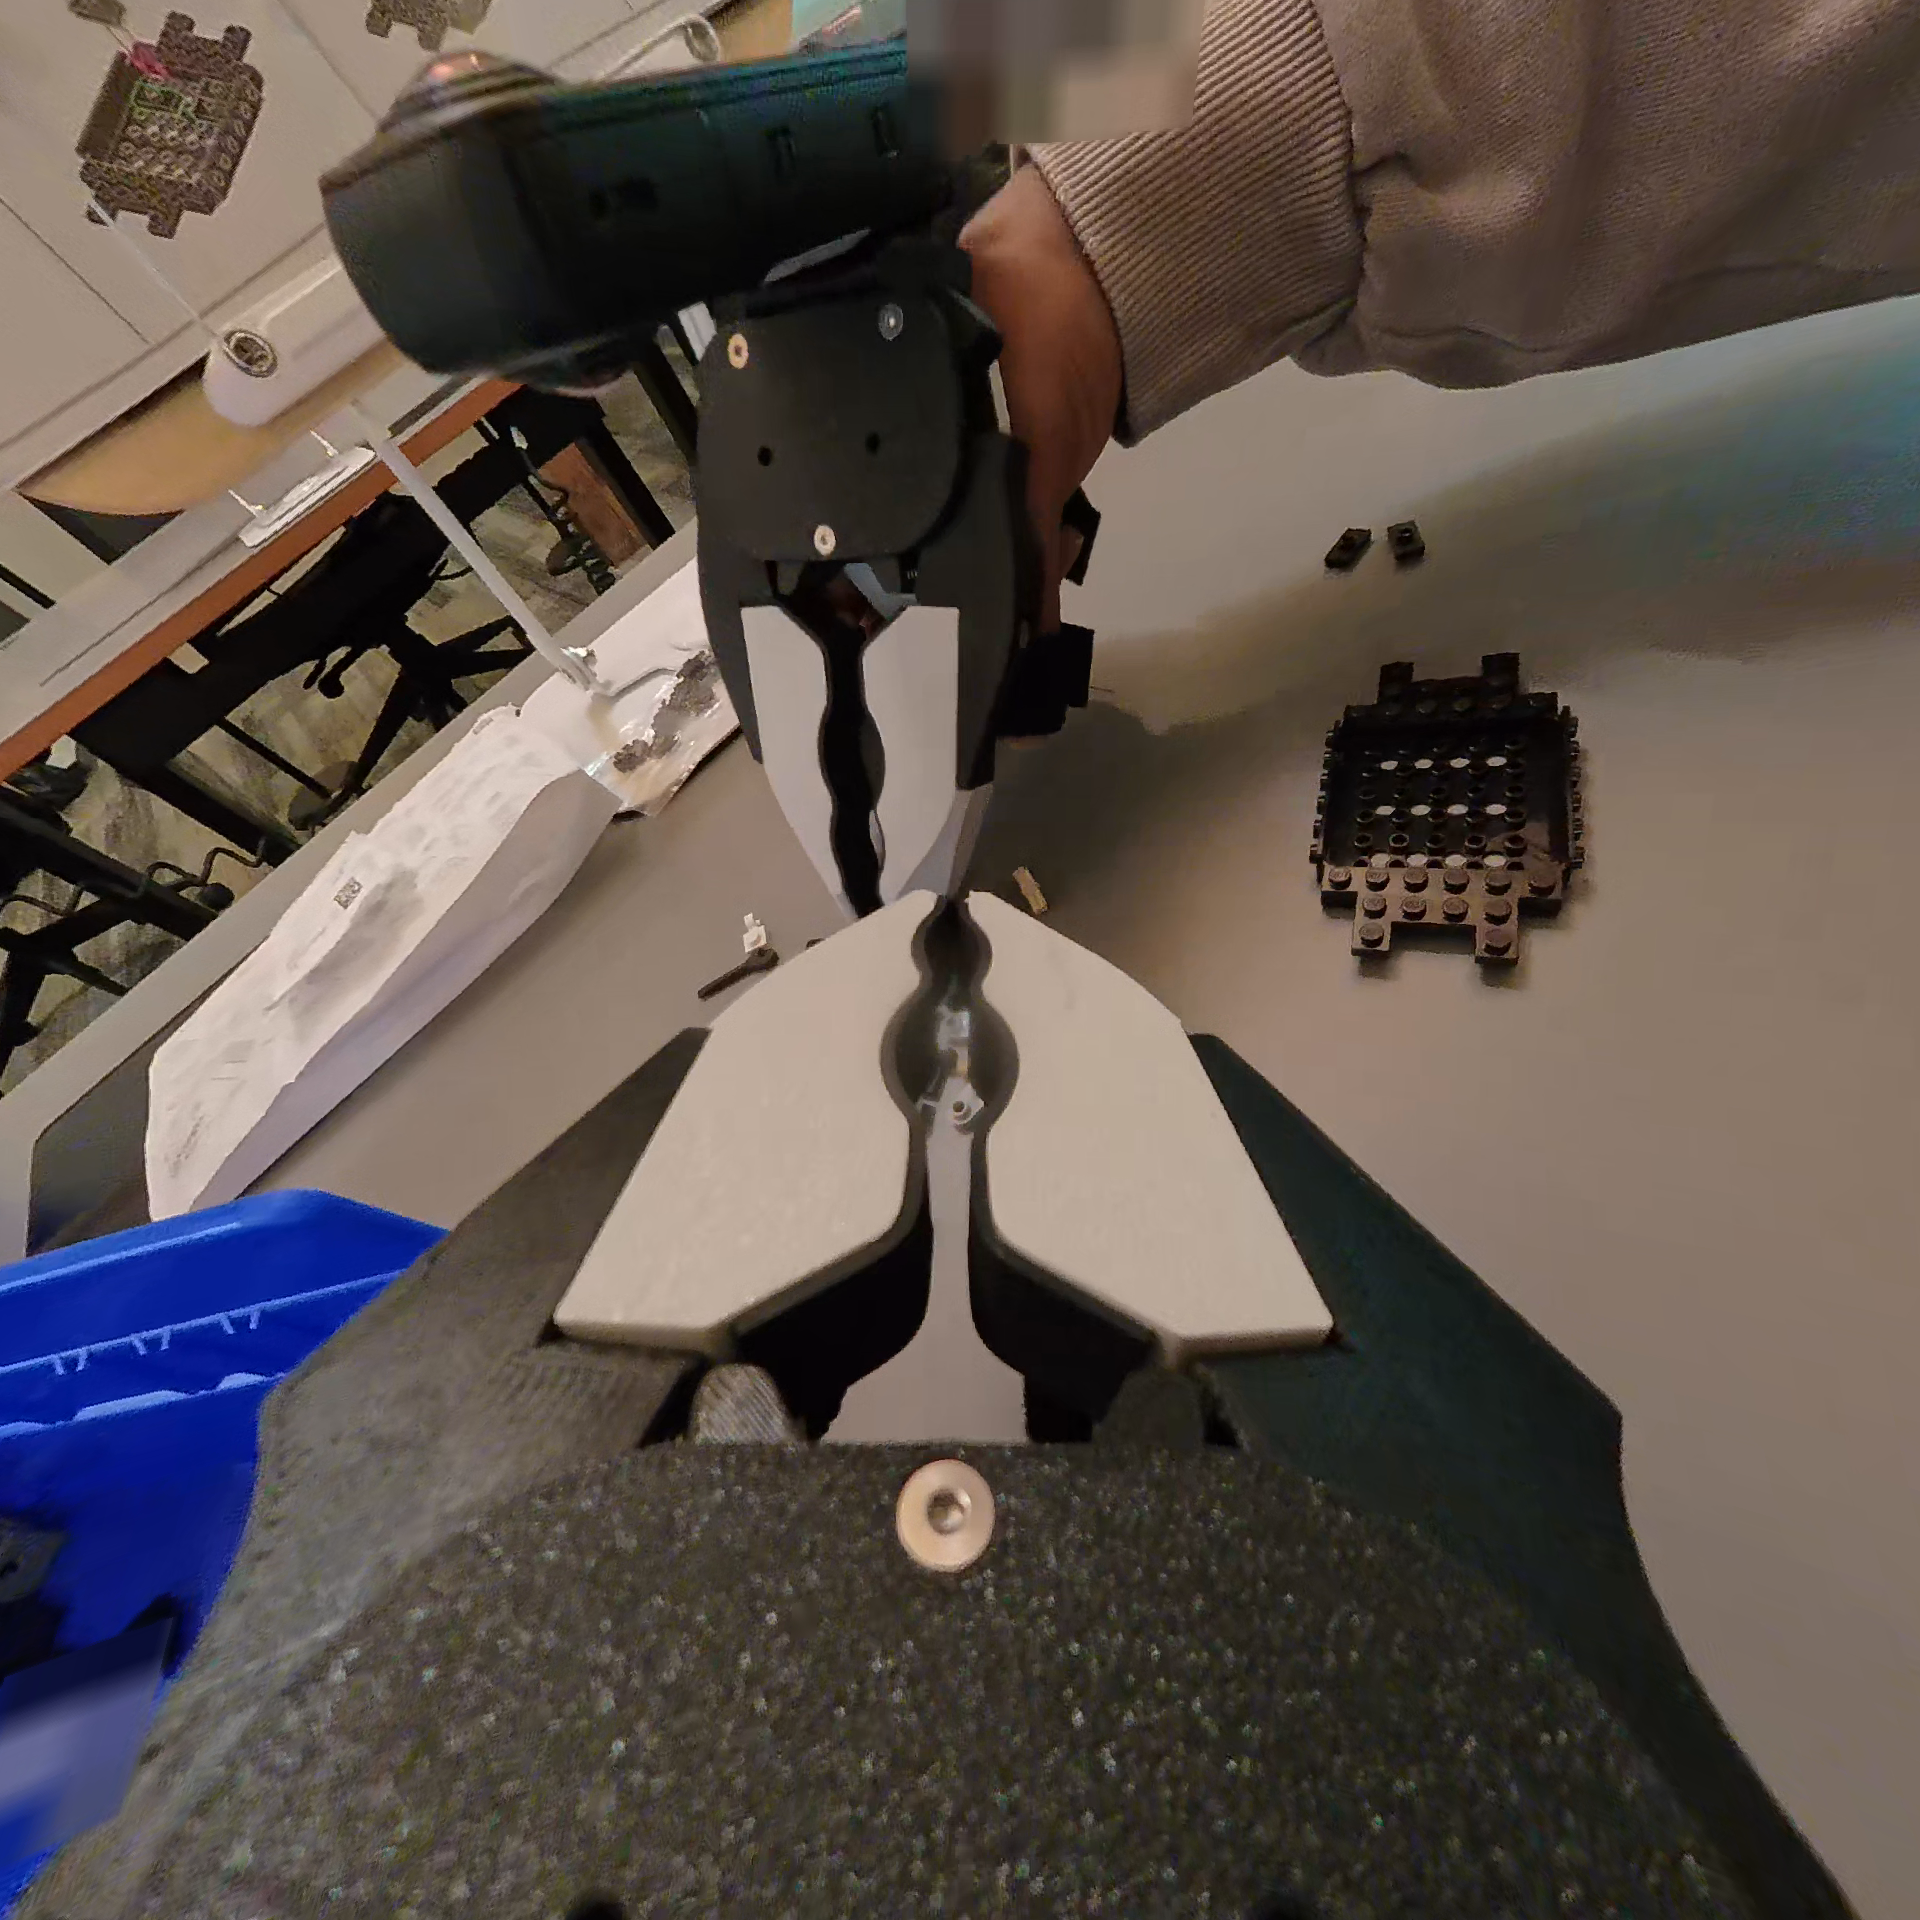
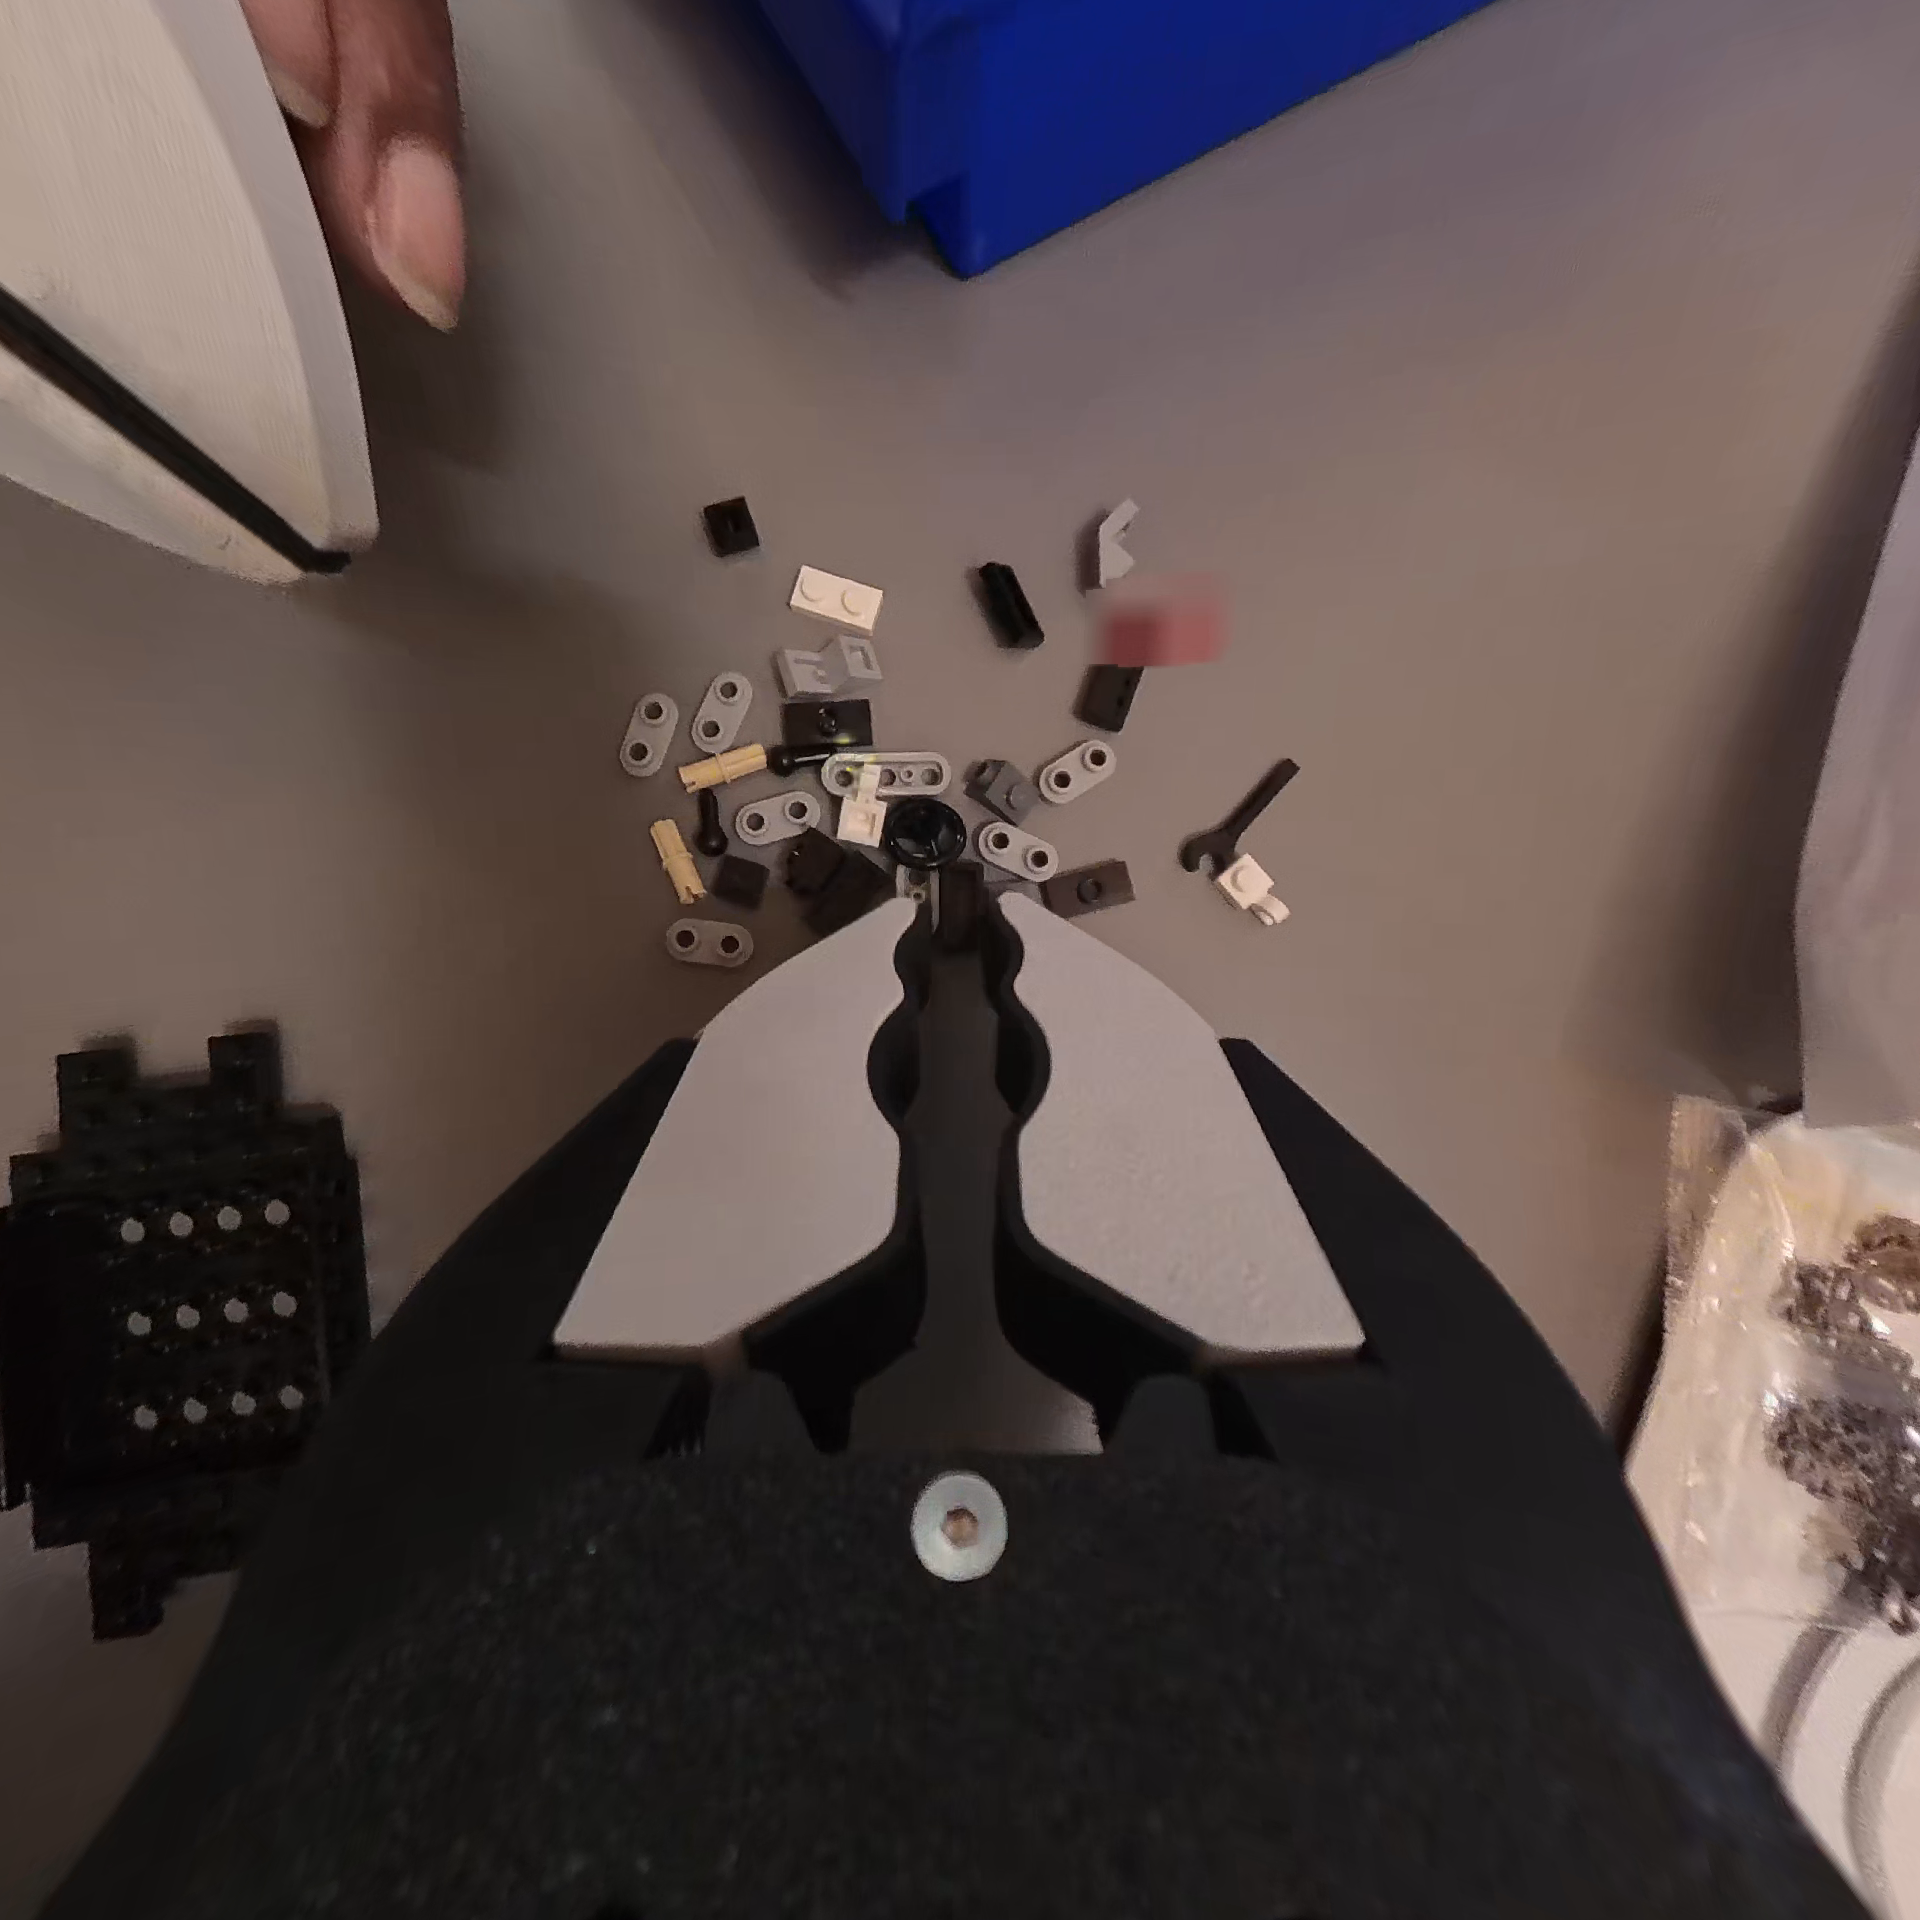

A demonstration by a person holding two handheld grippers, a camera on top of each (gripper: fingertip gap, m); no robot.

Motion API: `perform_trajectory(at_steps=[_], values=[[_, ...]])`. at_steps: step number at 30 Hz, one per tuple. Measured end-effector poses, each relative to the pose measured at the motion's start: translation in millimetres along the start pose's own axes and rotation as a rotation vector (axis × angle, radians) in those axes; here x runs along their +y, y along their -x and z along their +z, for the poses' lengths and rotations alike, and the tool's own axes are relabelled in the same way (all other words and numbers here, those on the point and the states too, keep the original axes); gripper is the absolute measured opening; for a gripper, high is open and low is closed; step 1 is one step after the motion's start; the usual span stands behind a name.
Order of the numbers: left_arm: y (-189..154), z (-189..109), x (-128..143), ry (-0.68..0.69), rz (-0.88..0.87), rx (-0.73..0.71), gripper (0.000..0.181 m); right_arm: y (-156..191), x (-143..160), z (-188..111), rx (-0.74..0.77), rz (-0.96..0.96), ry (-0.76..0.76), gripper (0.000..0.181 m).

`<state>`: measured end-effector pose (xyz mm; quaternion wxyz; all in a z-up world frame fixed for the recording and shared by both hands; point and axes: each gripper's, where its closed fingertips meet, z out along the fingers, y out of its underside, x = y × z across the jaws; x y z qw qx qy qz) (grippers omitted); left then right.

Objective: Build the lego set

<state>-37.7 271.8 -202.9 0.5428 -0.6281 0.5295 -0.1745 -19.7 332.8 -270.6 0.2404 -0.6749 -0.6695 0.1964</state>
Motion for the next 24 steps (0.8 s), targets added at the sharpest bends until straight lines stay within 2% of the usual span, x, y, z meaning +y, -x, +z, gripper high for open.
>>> perform_trajectory(at_steps=[12,18,19,24], values=[[4.3,-0.1,2.0,0.002,-0.017,-0.003,0.000,-4.7,6.2,0.0,-0.064,0.014,0.051,0.008],[3.5,1.5,3.8,0.008,-0.016,-0.002,0.000,-5.2,7.0,0.4,-0.020,-0.021,0.075,0.005],[3.9,1.7,4.1,0.008,-0.021,-0.002,0.000,-5.5,5.2,-1.3,-0.009,-0.016,0.053,0.000],[12.3,1.3,2.4,-0.017,-0.074,-0.031,0.000,10.6,-15.9,-32.2,-0.091,0.142,-0.189,0.000]])
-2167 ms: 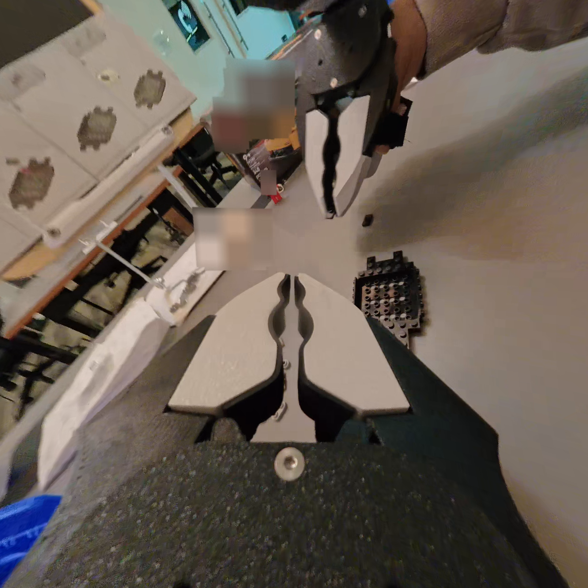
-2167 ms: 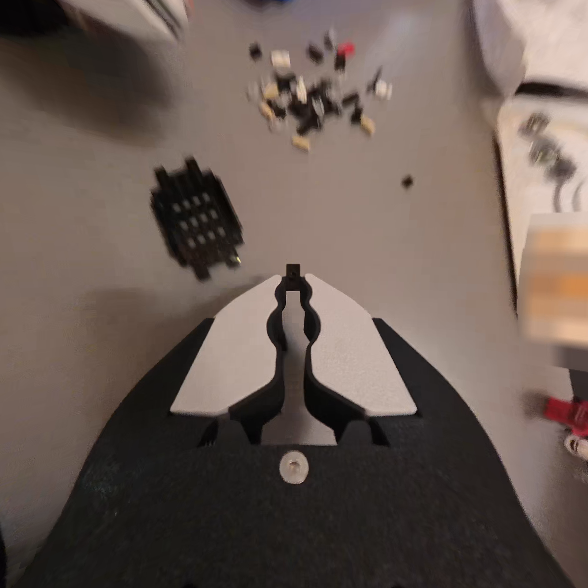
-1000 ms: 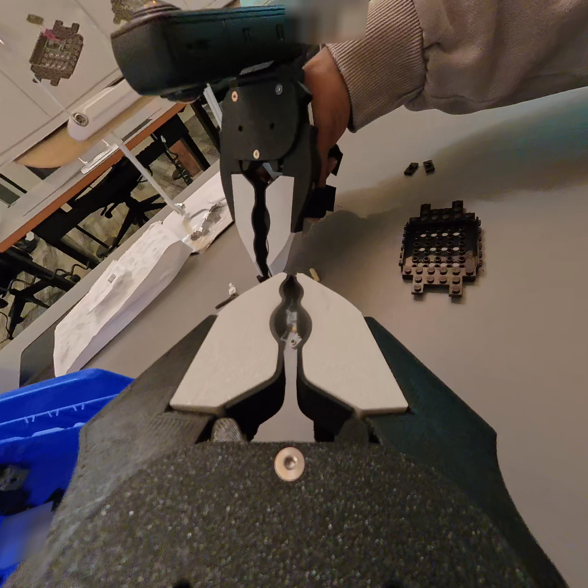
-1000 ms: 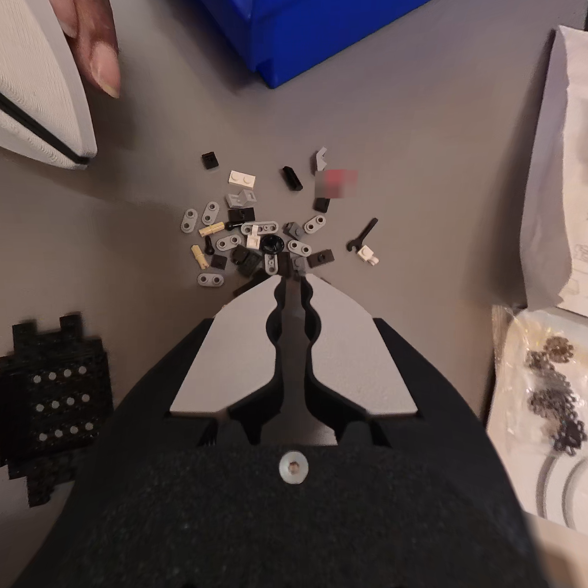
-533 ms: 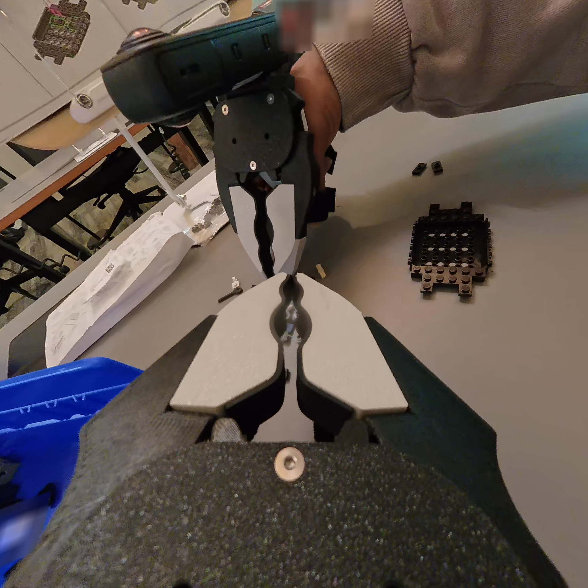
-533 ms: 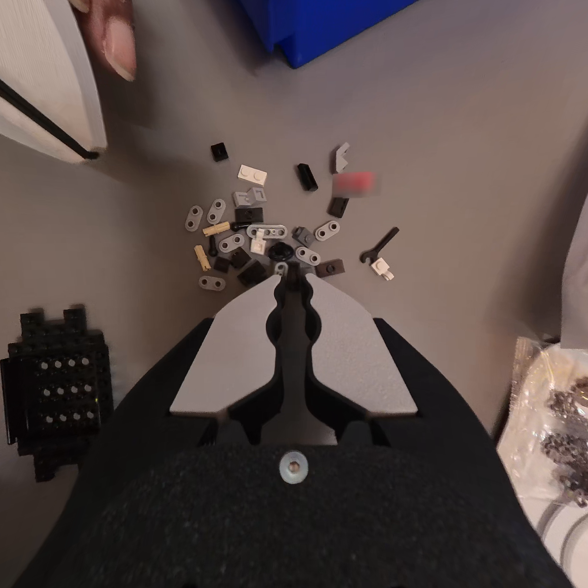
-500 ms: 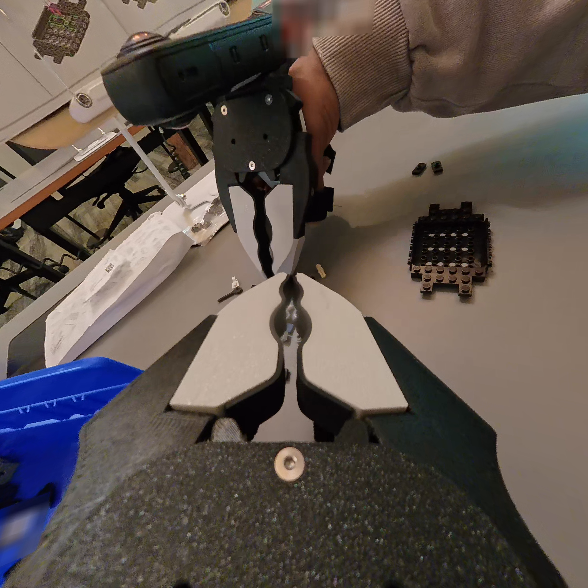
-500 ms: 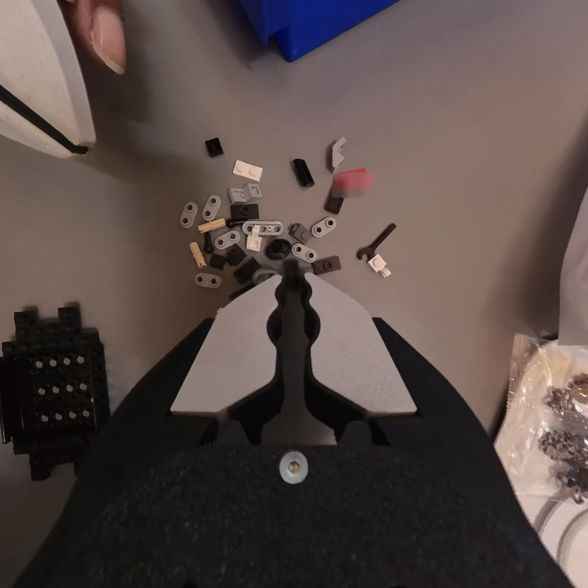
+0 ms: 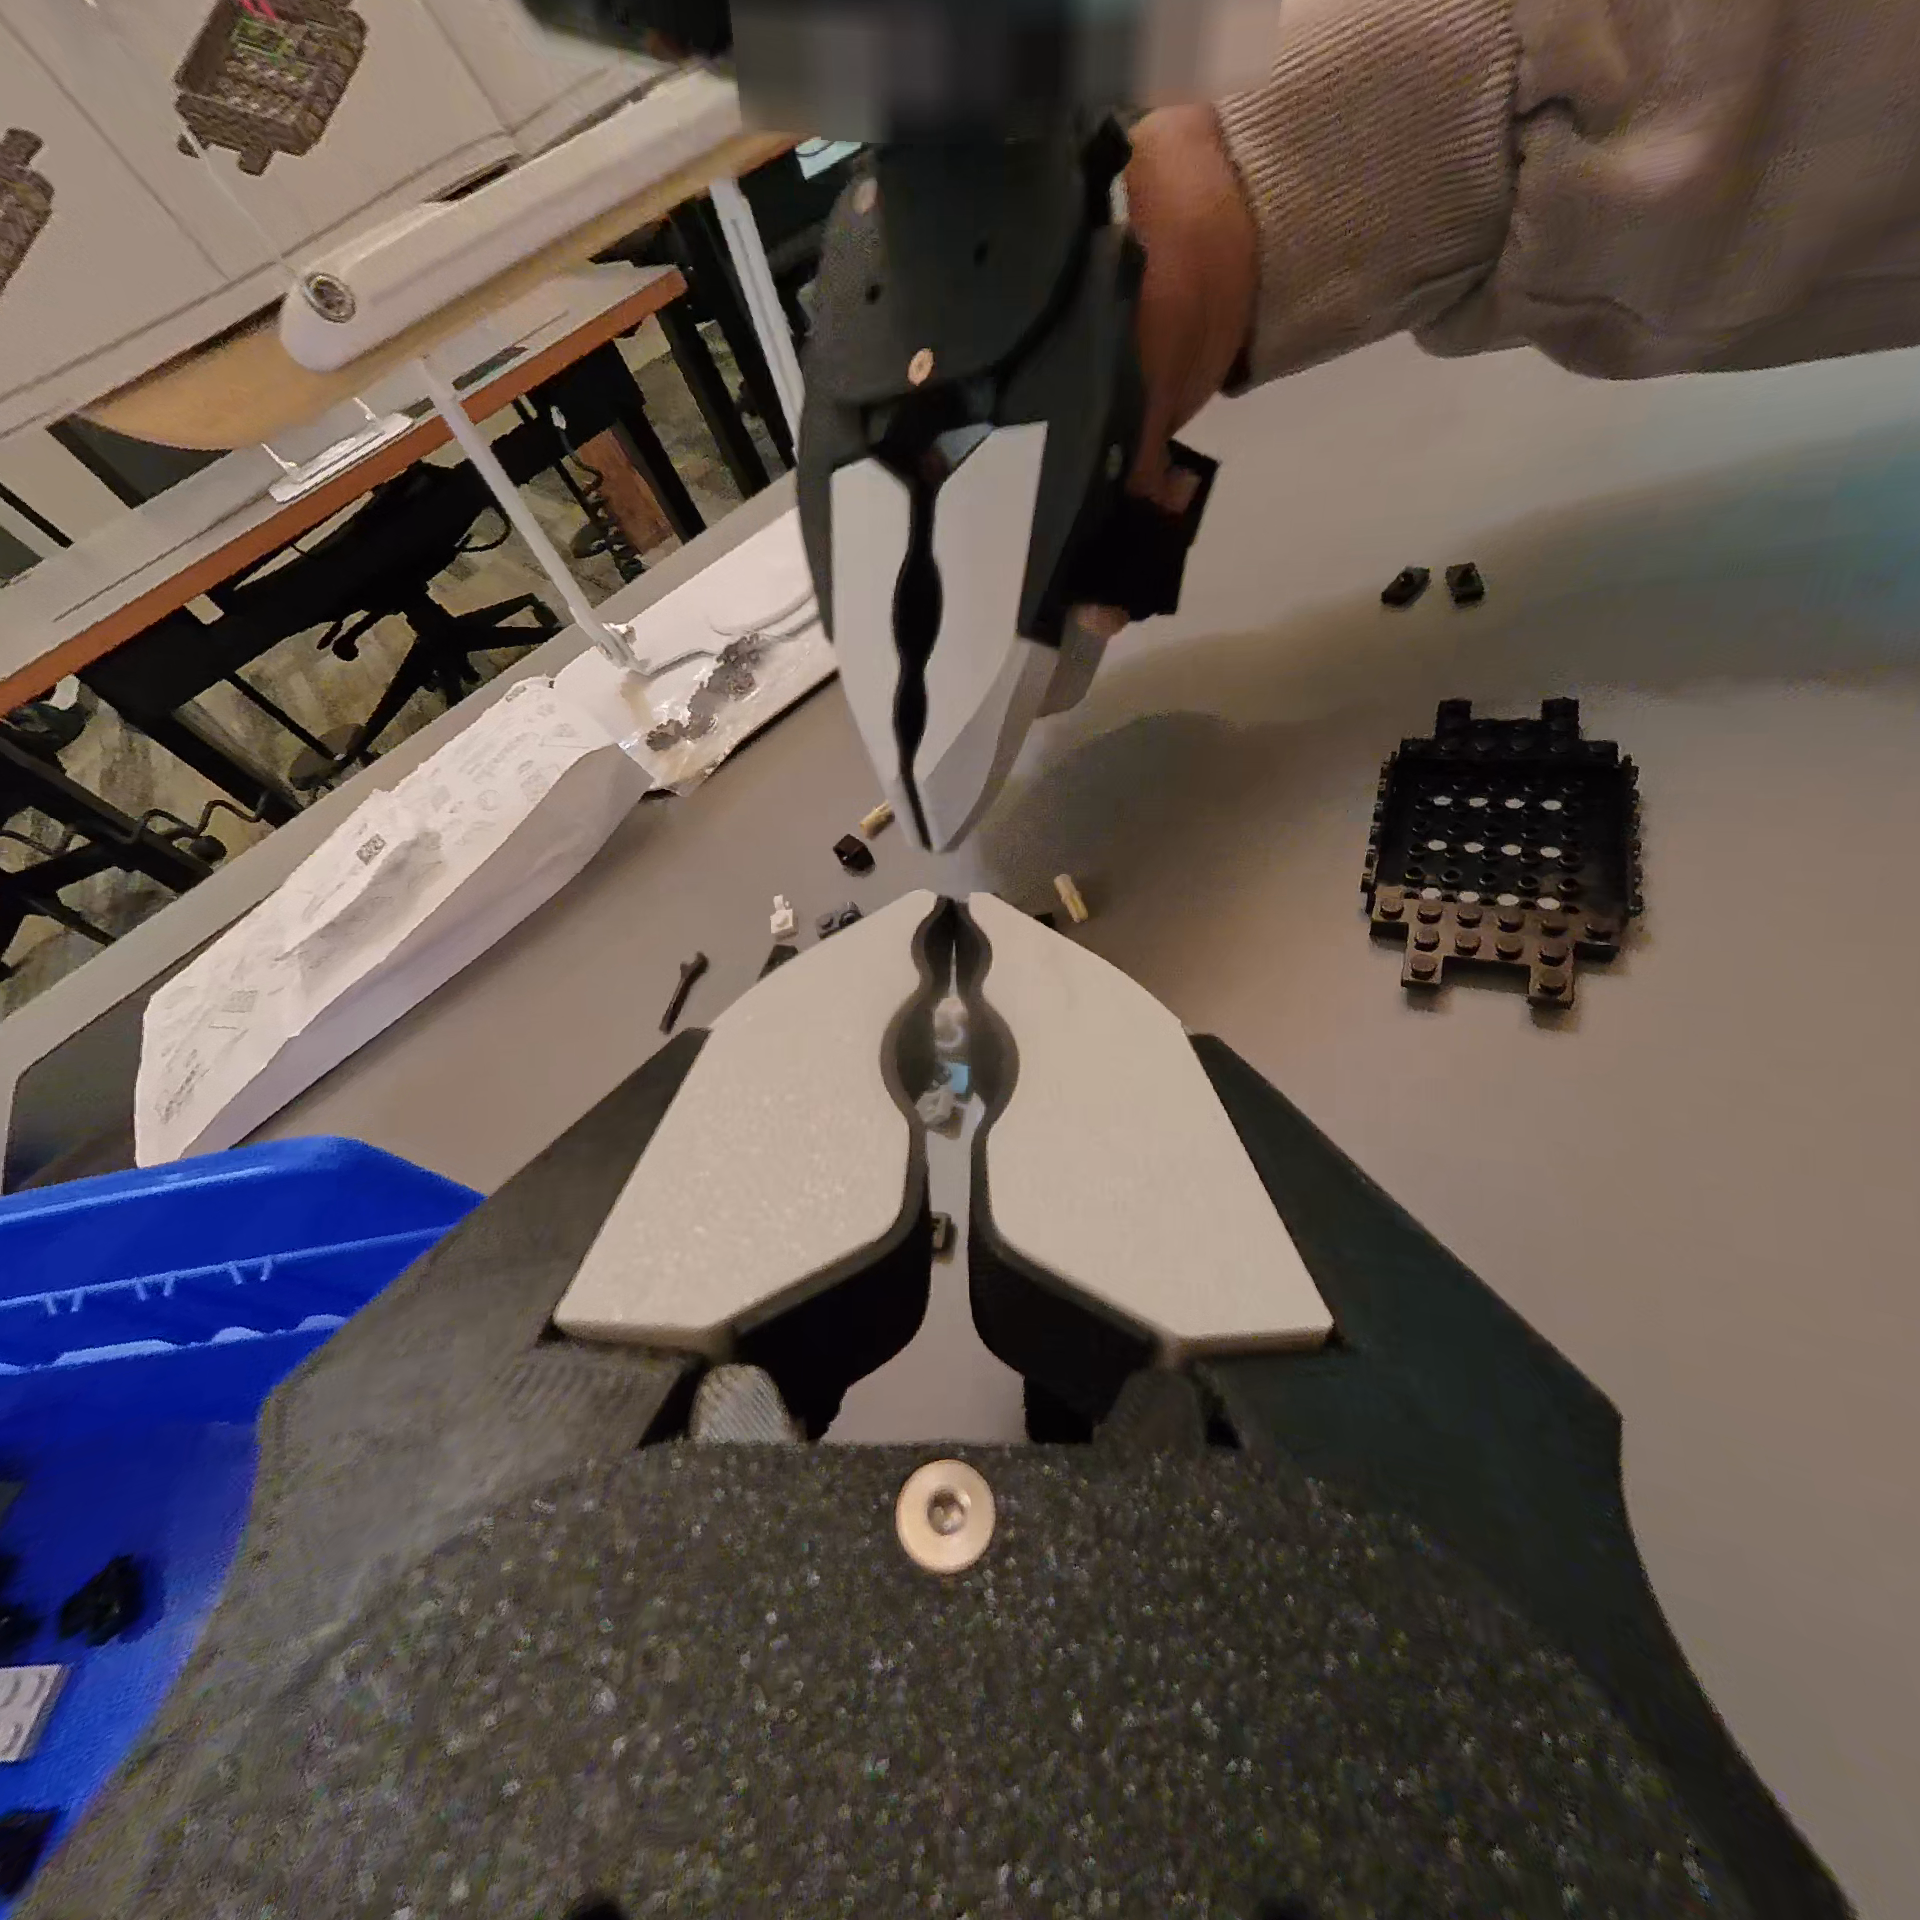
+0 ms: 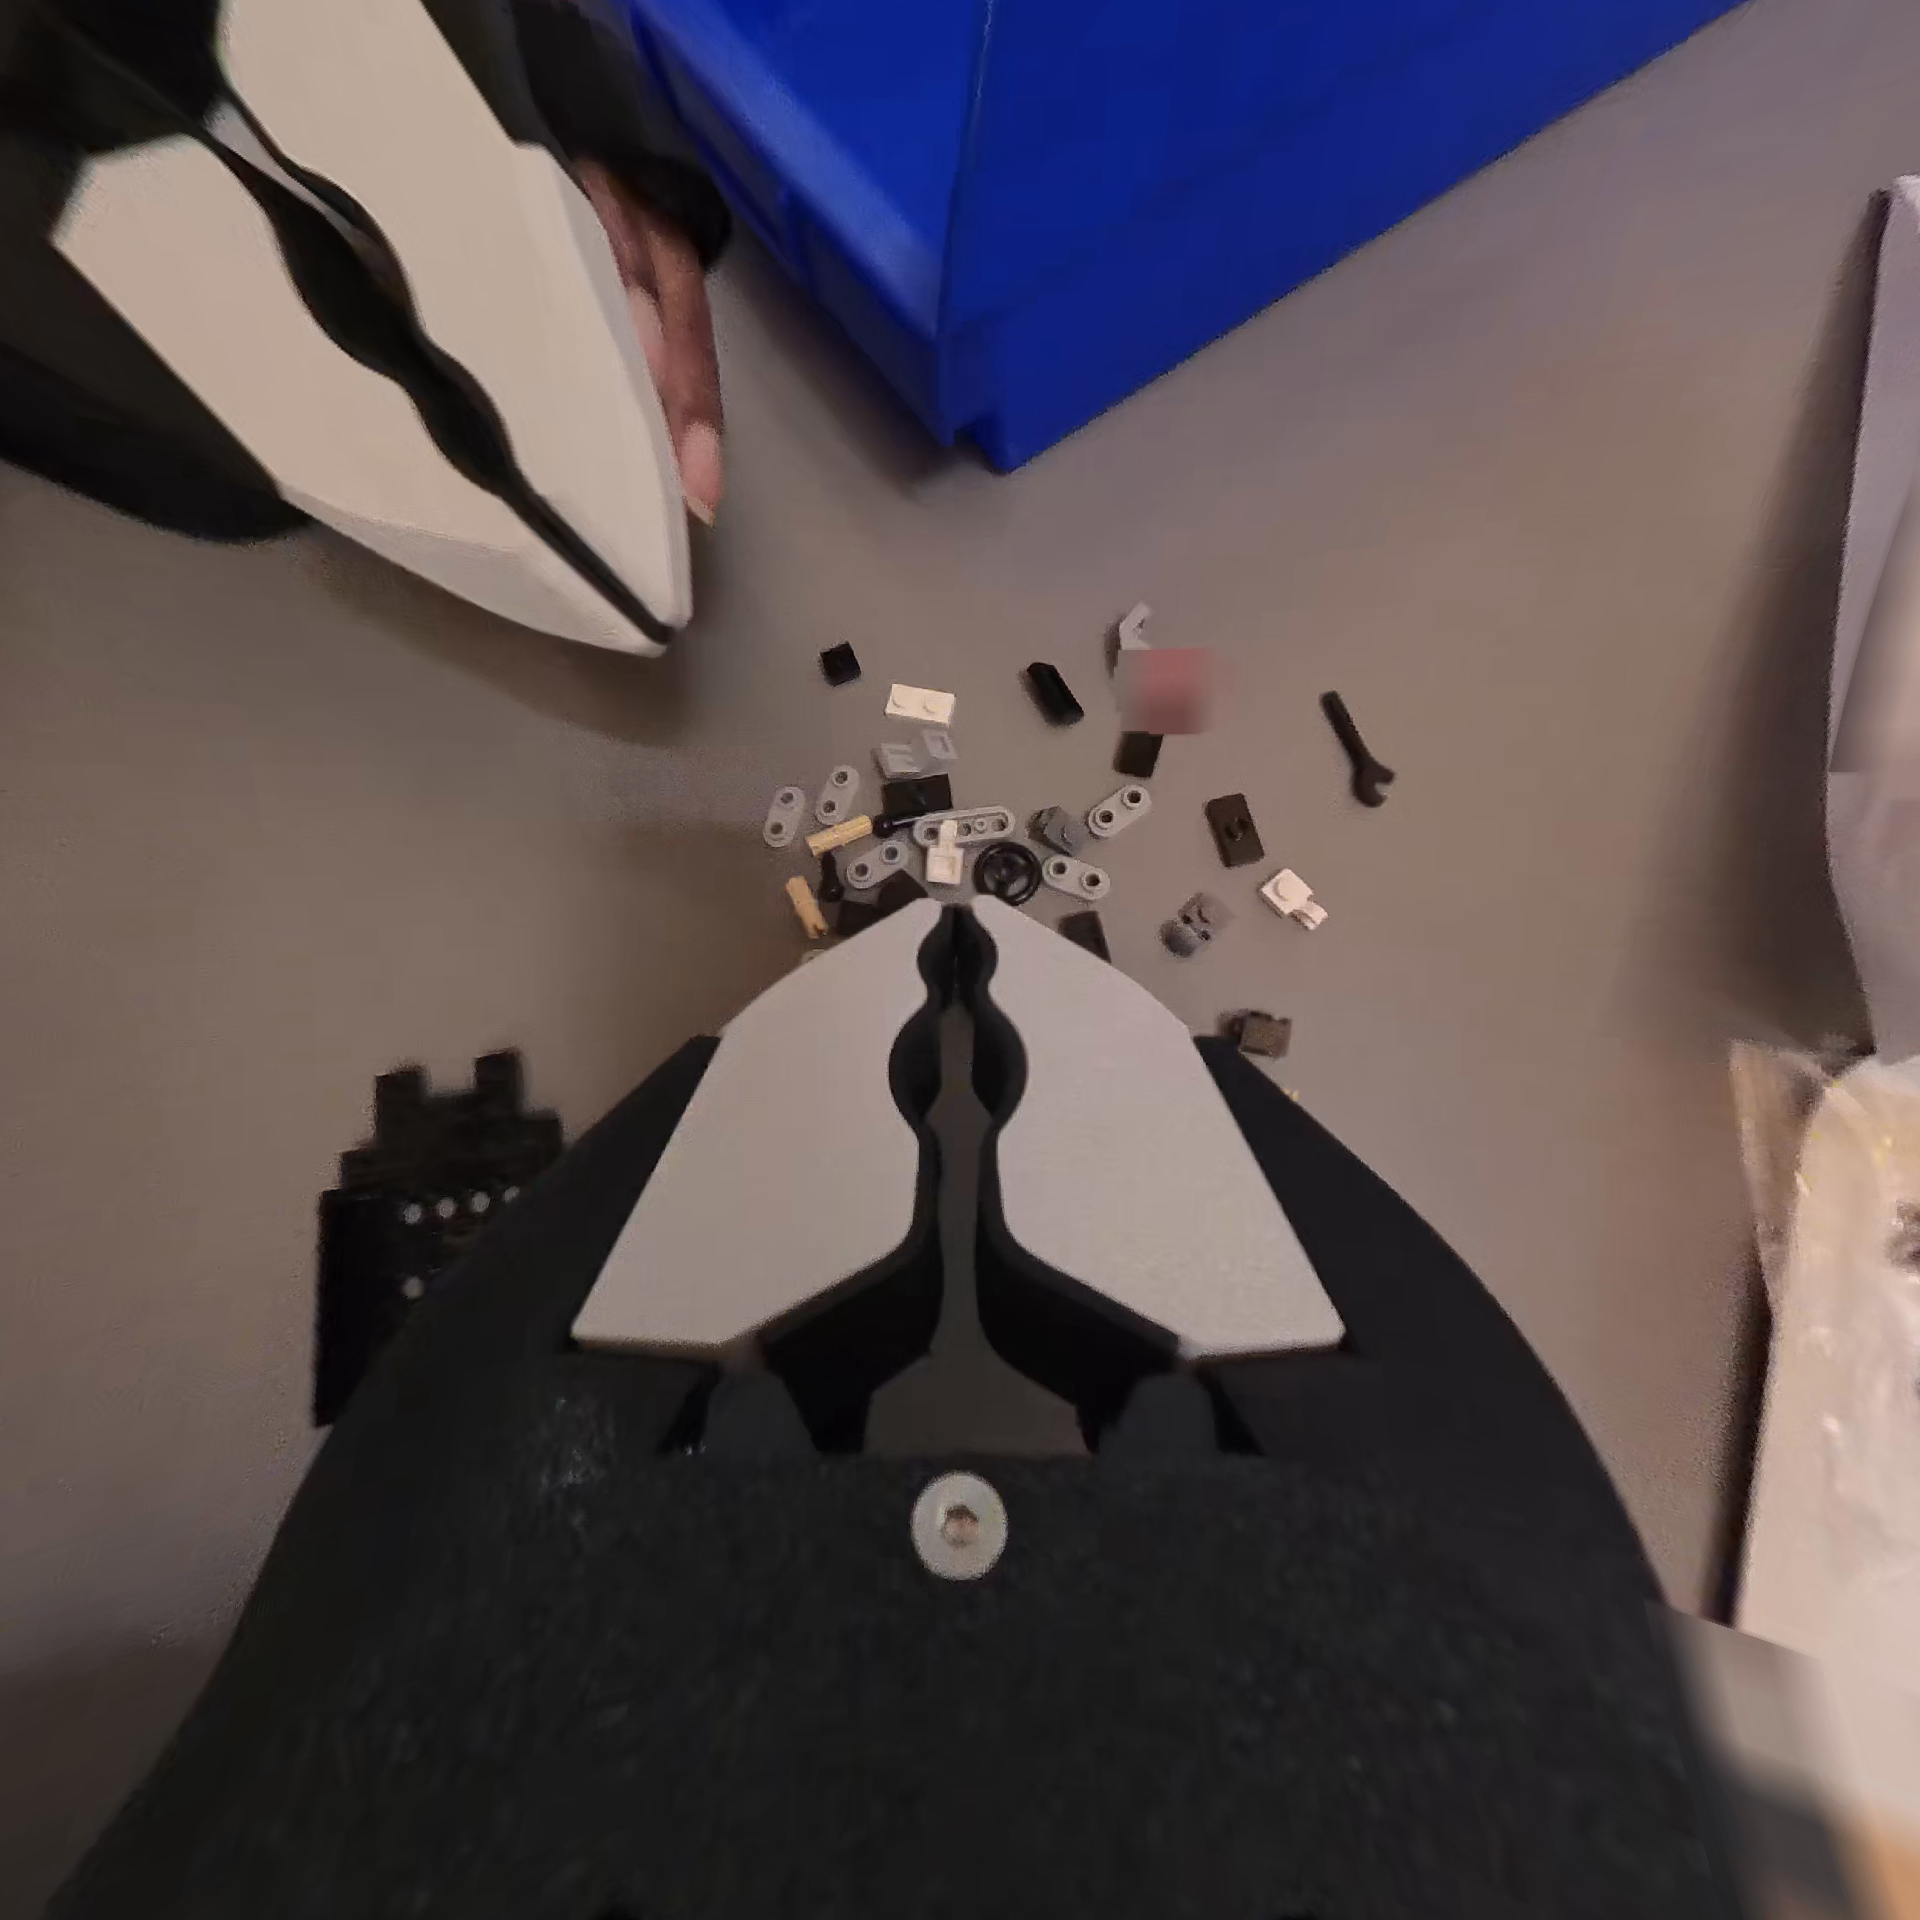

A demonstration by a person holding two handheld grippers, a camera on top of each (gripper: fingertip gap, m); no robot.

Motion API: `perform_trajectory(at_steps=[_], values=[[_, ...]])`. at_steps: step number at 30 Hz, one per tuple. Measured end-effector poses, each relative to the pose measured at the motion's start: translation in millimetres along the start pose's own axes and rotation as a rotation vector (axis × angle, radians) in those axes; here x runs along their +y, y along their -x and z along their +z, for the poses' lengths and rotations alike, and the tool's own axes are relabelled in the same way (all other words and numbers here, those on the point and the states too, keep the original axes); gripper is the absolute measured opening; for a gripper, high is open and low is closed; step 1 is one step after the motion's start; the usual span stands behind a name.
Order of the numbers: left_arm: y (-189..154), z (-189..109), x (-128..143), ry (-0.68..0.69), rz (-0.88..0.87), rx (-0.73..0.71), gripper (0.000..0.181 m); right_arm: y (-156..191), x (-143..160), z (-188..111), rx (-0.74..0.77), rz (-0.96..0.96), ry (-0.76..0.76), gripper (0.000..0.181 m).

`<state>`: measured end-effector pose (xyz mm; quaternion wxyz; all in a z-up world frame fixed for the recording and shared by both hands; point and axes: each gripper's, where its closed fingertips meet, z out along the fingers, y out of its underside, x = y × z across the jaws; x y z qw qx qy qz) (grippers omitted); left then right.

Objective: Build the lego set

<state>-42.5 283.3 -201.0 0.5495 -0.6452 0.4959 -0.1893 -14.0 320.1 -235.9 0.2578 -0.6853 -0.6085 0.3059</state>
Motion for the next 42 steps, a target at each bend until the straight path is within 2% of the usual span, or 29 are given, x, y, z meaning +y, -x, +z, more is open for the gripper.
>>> perform_trajectory(at_steps=[4,9,16,19,21,24,27,32,42], values=[[0.5,2.3,1.1,0.003,-0.019,0.007,0.000,-16.1,12.3,-10.9,0.156,-0.027,0.036,0.000],[-2.5,3.4,3.7,0.016,0.002,0.009,0.000,-23.2,23.4,11.4,0.174,-0.043,0.140,0.016],[0.1,1.6,3.5,0.013,0.000,0.000,0.000,-30.2,28.7,23.4,0.139,0.019,0.163,0.008],[1.8,1.1,0.8,-0.006,0.000,-0.005,0.002,-11.7,14.5,11.2,0.050,0.078,0.044,0.008],[-1.1,-0.6,-6.9,-0.051,0.031,0.004,0.008,16.3,-0.5,-2.2,-0.088,0.137,-0.056,0.007],[-22.3,-4.5,-22.7,-0.139,0.151,0.068,0.014,57.1,-12.6,-16.3,-0.258,0.179,-0.129,0.007],[-47.0,-5.9,-26.9,-0.167,0.328,0.113,0.016,87.1,-15.7,-24.9,-0.379,0.199,-0.146,0.007],[-64.8,-7.6,-30.2,-0.177,0.463,0.103,0.010,112.3,-16.4,-36.1,-0.493,0.215,-0.156,0.007],[-87.1,-14.2,-37.2,-0.220,0.521,0.160,0.003,134.8,-10.7,-39.5,-0.592,0.229,-0.122,0.007]])
